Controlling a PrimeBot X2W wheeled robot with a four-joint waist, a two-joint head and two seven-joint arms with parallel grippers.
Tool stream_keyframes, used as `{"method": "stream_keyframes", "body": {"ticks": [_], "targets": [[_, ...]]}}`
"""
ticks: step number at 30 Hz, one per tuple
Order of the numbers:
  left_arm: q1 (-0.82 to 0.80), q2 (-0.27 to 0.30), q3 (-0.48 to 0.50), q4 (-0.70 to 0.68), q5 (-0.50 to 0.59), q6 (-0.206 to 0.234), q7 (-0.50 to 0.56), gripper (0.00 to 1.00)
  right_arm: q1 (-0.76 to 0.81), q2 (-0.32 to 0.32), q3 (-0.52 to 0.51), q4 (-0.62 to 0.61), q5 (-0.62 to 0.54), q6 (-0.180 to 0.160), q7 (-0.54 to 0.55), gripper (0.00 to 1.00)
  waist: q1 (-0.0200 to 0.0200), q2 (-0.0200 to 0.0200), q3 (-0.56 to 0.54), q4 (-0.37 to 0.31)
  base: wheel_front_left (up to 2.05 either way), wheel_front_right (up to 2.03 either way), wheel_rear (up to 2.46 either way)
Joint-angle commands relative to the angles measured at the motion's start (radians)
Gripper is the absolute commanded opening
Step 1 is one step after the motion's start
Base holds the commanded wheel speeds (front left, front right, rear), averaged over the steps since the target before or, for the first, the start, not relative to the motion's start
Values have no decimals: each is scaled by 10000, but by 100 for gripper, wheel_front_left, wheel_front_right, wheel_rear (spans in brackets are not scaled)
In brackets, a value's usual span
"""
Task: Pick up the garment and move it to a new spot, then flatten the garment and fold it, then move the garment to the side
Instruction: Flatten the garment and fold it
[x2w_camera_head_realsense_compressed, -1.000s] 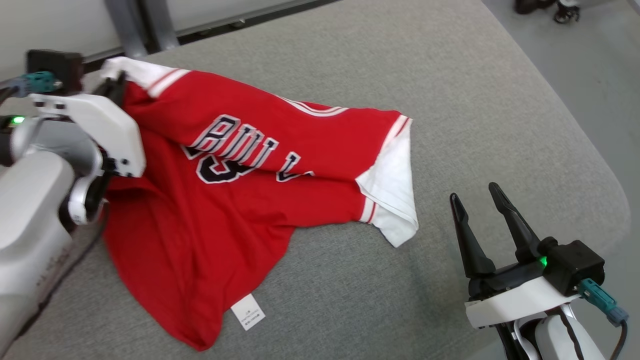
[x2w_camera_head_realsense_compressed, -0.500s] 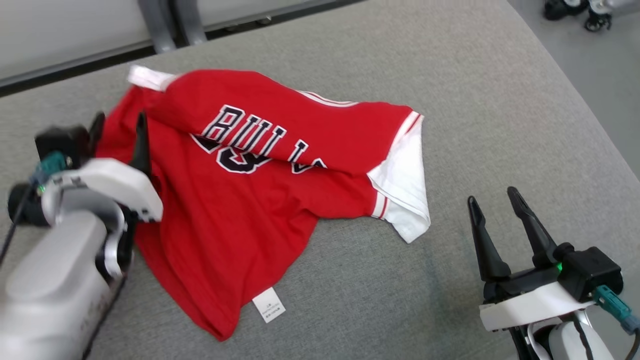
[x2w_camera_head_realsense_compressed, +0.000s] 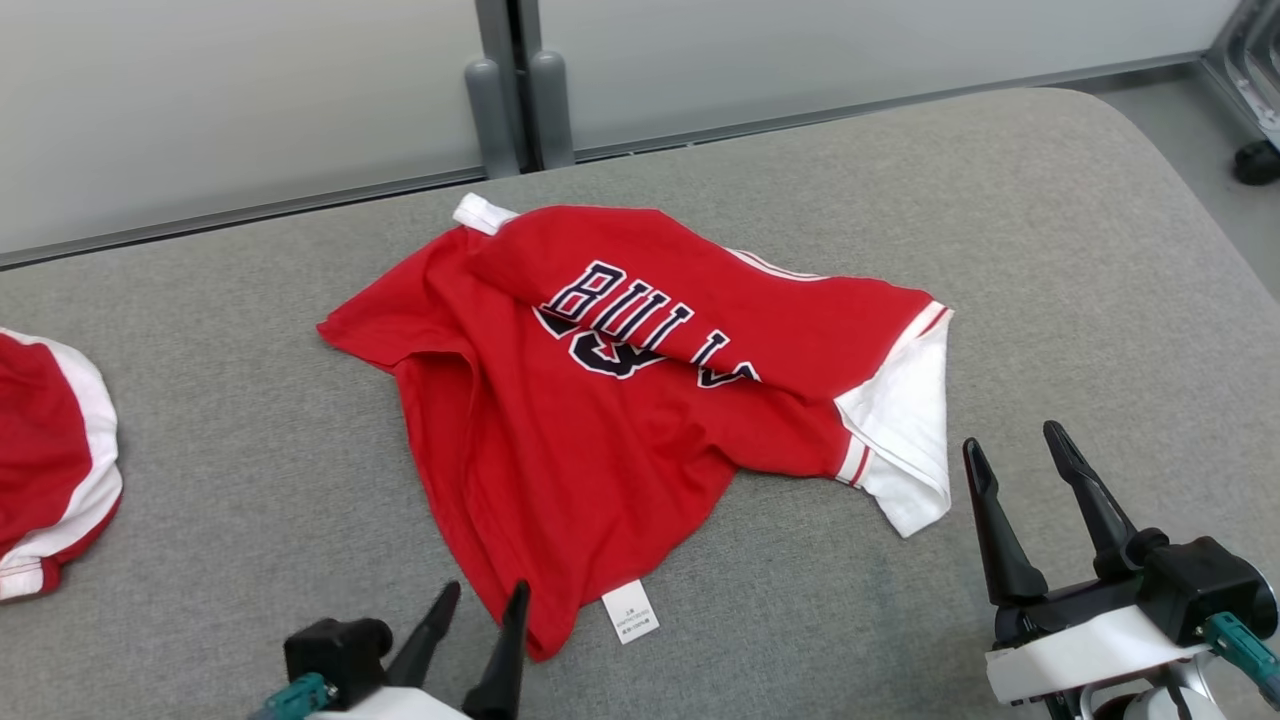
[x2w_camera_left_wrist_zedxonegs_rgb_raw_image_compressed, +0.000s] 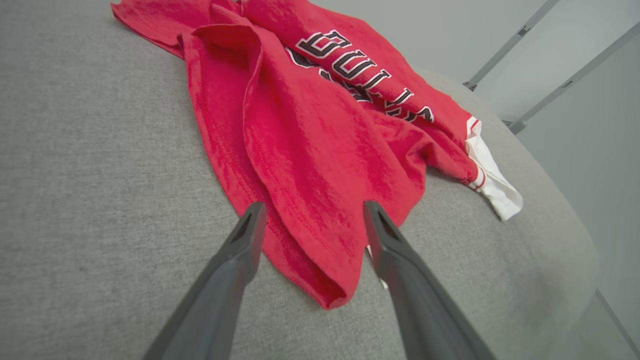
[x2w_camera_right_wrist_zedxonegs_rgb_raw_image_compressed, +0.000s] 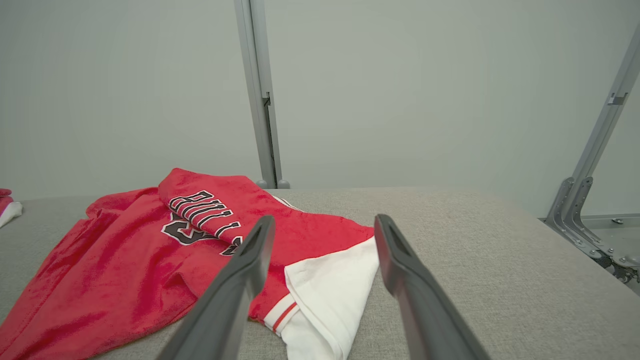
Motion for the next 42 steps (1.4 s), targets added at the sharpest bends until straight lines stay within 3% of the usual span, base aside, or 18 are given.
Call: {"method": "stream_keyframes", "body": {"ticks": [1,11,14,15,19,20,25,33,39,40,41,42], "targets": [[63,76,-67,-89,-29,14,82,100,62,-78,-15,-31,-70,1,-49,100,0,0,-105,150,0,0,0],[-346,-380,-898,850,53,-381,844,100,-182,-187,185,-6,-16,1,-49,100,0,0,54,99,0,0,0],[-506,-593,-927,1181,-13,-536,862,69,-159,-200,153,2,-2,1,-49,100,0,0,118,35,0,0,0],[-552,-598,-963,1290,15,-562,888,46,-150,-204,145,9,10,1,-51,100,0,0,135,14,0,0,0],[-617,-704,-1043,1632,-100,-807,954,0,-144,-184,98,49,10,1,-49,100,0,0,174,-39,0,0,0],[-601,-750,-1046,1698,-169,-876,974,0,-147,-174,85,56,14,1,-49,100,0,0,177,-40,0,0,0],[-465,-718,-799,1959,-462,-1124,830,0,-95,-104,37,92,3,1,-49,100,0,0,88,48,0,0,0],[262,367,-198,1395,-895,-1022,812,0,110,-159,-10,157,-20,1,-49,100,0,0,-183,470,0,0,0],[597,547,-43,1492,-1182,-1152,738,0,150,-226,10,217,-31,1,-49,100,0,0,-484,668,0,0,0],[663,462,47,1536,-1280,-1147,613,12,183,-236,-1,238,-35,1,-49,100,0,0,-559,708,0,0,0],[752,387,105,1591,-1330,-1117,512,91,215,-247,12,259,-45,1,-49,100,0,0,-638,733,0,0,0],[871,344,159,1663,-1384,-1063,422,100,239,-272,48,272,-60,1,-49,100,0,0,-715,738,0,0,0]]}}
